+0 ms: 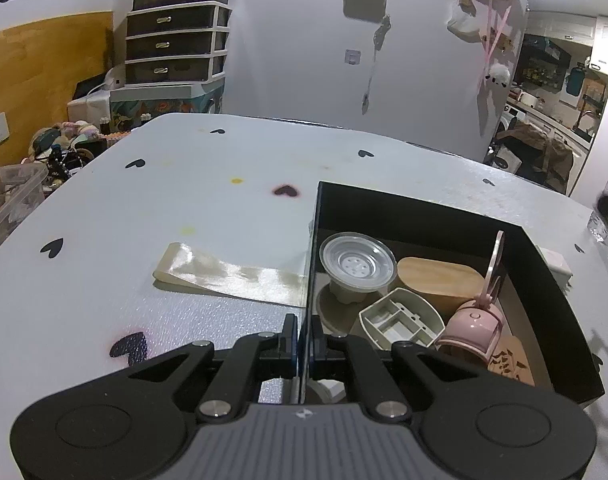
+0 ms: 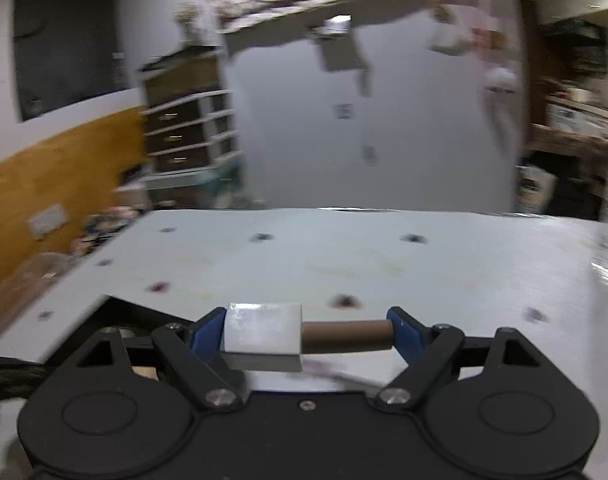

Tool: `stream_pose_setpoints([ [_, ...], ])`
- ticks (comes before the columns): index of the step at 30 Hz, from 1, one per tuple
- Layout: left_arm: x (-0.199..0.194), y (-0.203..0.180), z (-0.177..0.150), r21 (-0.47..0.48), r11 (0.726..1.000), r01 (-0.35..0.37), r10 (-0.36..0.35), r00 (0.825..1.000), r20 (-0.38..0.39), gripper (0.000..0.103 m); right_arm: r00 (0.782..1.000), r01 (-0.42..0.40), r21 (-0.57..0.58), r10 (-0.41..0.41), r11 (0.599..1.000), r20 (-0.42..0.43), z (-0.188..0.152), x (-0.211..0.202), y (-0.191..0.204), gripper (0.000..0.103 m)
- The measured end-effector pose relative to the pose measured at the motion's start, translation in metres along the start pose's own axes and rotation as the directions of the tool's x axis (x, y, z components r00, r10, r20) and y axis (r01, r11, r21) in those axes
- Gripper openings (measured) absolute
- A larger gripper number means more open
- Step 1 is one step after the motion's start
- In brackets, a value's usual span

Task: Organize rigid objects
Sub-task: 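Place the white block with dowel into the black box and open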

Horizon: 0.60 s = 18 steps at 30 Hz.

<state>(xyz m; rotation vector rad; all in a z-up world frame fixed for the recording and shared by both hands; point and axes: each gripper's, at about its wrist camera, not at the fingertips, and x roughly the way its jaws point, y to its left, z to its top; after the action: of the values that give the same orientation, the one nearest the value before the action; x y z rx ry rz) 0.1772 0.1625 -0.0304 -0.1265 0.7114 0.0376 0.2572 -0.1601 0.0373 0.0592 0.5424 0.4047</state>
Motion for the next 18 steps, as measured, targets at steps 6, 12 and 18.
stream_pose_setpoints([
  [6, 0.000, 0.000, 0.000, 0.005, 1.000, 0.004, -0.004, 1.000, 0.005, 0.005, 0.981, -0.180, -0.077, 0.174, 0.981, -0.084, 0.015, 0.028, 0.066, 0.086],
  [12, -0.001, 0.003, -0.001, 0.001, 1.000, 0.024, -0.024, 1.000, 0.010, 0.006, 0.942, -0.302, -0.107, 0.280, 0.947, -0.185, 0.013, 0.062, 0.118, 0.086],
  [18, -0.001, 0.006, -0.001, 0.002, 0.999, 0.045, -0.045, 0.999, 0.014, 0.007, 0.931, -0.309, -0.195, 0.253, 0.931, -0.264, 0.001, 0.092, 0.139, 0.086],
])
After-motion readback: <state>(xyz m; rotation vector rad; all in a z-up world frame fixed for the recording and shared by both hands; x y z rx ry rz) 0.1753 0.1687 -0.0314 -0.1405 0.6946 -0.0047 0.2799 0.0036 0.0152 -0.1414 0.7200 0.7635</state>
